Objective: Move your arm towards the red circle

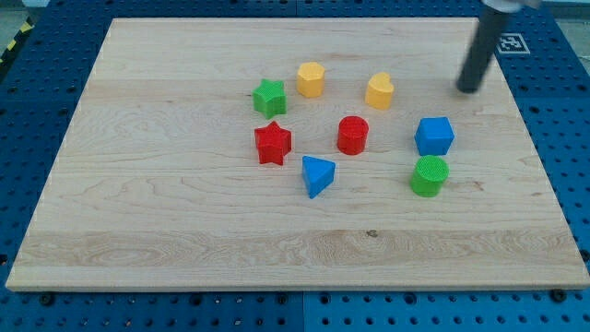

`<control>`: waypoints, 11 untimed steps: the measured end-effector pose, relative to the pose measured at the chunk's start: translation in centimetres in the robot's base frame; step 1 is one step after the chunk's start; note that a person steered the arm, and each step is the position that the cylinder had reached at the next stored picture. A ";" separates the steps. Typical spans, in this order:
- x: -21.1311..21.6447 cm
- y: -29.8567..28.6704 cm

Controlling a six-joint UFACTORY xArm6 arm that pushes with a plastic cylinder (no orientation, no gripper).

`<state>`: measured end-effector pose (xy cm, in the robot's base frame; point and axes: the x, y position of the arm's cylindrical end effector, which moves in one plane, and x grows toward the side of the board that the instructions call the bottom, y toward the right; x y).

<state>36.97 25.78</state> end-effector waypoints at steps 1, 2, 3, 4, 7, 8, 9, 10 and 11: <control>2.5 3.3; 2.6 3.3; 2.6 0.7; 2.6 -1.7; 2.6 -7.1; 2.6 -9.6; 2.6 -12.1; 2.8 -14.5; 4.3 -16.4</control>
